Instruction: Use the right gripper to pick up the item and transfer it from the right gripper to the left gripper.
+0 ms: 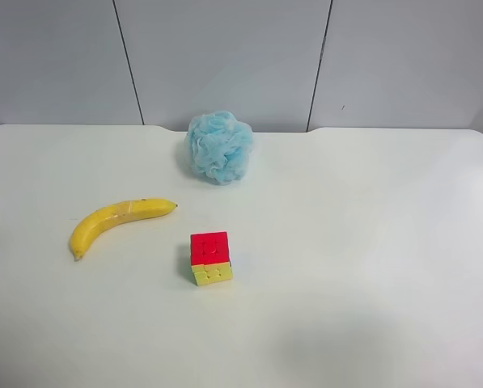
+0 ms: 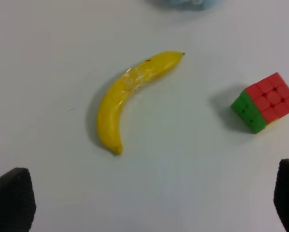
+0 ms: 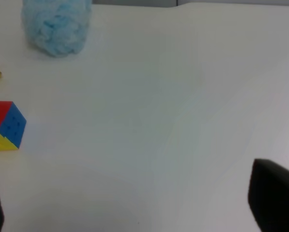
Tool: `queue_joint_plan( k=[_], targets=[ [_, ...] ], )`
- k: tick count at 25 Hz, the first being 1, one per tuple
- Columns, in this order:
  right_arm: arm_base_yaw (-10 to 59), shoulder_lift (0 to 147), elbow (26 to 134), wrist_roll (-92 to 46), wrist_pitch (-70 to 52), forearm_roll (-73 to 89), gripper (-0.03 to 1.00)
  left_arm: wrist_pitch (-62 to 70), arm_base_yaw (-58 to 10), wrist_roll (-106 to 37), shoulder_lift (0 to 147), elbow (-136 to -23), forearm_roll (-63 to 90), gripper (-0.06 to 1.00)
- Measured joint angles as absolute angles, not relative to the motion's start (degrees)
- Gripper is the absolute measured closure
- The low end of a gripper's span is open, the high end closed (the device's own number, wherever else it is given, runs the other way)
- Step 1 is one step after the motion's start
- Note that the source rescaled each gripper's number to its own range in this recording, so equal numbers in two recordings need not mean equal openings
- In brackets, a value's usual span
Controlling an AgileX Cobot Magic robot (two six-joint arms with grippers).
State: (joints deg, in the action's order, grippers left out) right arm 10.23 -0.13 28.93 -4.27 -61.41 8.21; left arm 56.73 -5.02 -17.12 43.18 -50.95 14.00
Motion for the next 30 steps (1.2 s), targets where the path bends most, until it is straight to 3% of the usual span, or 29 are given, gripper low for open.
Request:
queue_joint_plan(
  k=[9, 20, 30],
  targets=[
    [10.23, -0.13, 28.93, -4.27, -61.41, 8.21, -0.03, 67.14, -5.02, -8.96, 23.78, -50.88, 3.99, -0.06],
    [10.23, -0.13, 28.93, -4.27, -61.41, 8.21, -0.03, 68.50, -5.02, -6.15, 5.22, -45.59, 3.95, -0.06],
    [10.23, -0.13, 28.93, -4.27, -61.41, 8.21, -0.03, 67.35, -5.02, -2.43, -0.31, -35.94, 3.80, -0.06]
  ],
)
